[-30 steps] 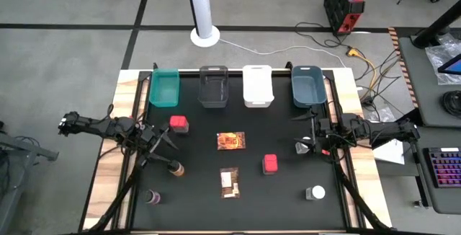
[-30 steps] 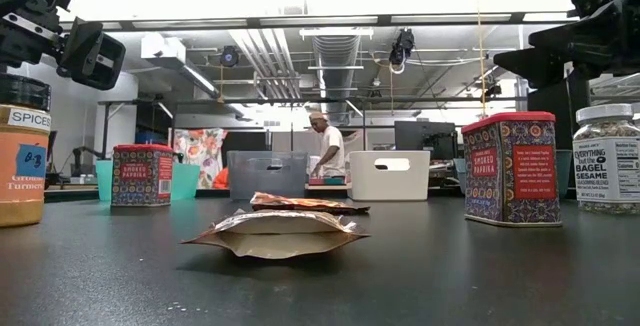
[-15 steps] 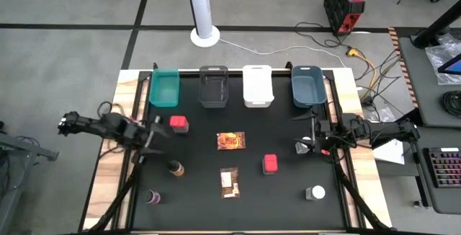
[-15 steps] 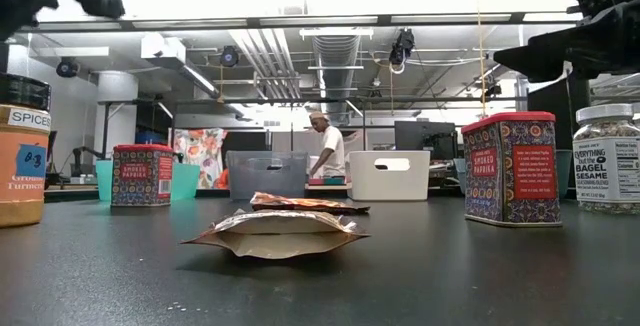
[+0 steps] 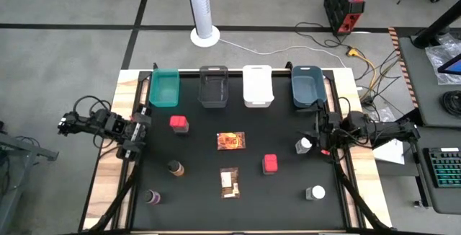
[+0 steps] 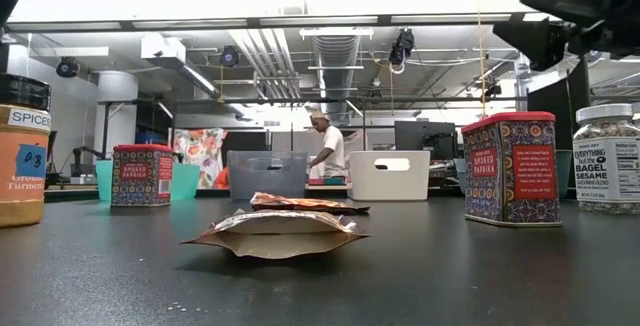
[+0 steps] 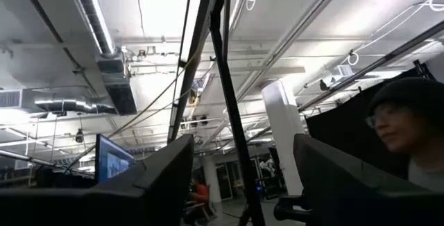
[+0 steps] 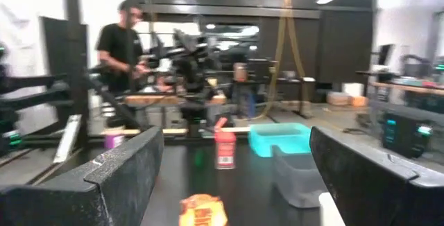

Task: Sort spices by type
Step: Put the top red seasoning can into the black bin

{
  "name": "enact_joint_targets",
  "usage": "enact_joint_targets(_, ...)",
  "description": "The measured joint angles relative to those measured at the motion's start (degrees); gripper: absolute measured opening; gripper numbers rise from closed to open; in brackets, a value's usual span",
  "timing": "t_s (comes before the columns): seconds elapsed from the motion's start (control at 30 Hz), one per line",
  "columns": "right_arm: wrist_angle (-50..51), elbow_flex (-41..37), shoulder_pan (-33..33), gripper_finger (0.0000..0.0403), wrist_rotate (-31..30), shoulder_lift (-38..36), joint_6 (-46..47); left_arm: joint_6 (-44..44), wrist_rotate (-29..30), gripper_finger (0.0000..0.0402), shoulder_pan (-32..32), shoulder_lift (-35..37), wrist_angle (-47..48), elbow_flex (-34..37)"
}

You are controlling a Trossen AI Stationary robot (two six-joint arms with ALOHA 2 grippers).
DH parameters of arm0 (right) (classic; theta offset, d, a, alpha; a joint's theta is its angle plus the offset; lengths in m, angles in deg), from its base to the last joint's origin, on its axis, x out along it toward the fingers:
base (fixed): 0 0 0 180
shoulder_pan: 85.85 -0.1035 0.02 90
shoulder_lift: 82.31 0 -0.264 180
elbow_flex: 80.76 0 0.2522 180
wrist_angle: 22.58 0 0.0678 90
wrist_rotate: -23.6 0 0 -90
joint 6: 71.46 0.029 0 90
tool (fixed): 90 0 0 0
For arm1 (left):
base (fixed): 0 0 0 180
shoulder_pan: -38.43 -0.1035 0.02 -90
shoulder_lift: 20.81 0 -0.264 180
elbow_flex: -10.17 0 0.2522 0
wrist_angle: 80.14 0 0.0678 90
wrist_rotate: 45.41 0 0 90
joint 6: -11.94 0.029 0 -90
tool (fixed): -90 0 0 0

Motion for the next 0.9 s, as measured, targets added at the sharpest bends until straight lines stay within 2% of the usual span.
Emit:
enact_joint_targets(0.17, 0.1, 0.0, 0.0, 0.0354, -1.7, 0.8, -0.3, -1.9, 0.4, 0.0233, 0.0, -0.3, -0.5, -0.4)
enact_joint_targets(0.37, -0.2, 0.1, 0.0, 0.0354, -10.4, 1.6, 4.5, 0.4, 0.4, 0.0233, 0.0, -1.2, -2.0, -1.1)
enact_joint_targets(0.5, -0.2, 0.2, 0.0, 0.0354, -9.5, 1.6, 4.8, 6.4, 0.4, 0.0233, 0.0, -2.3, -2.6, -1.4)
enact_joint_targets(0.57, 0.1, 0.2, 0.0, 0.0354, -9.1, 1.7, 5.6, 6.1, 1.2, 0.0233, 0.0, -3.2, -1.4, -1.4)
enact_joint_targets(0.67, 0.3, 0.2, 0.0, 0.0354, -5.0, 1.8, 4.9, 0.7, 3.7, 0.0233, 0.0, -5.8, -0.4, -1.4)
enact_joint_targets(0.77, -0.5, 0.2, 0.0, 0.0354, -1.0, 1.8, 5.2, -7.3, 8.6, 0.0233, 0.0, -10.2, -2.1, -1.6)
enact_joint_targets(0.9, -0.4, 0.2, 0.0, 0.0354, 1.1, 1.9, 7.7, -20.0, 13.5, 0.0233, 0.1, -17.9, -1.9, -3.4)
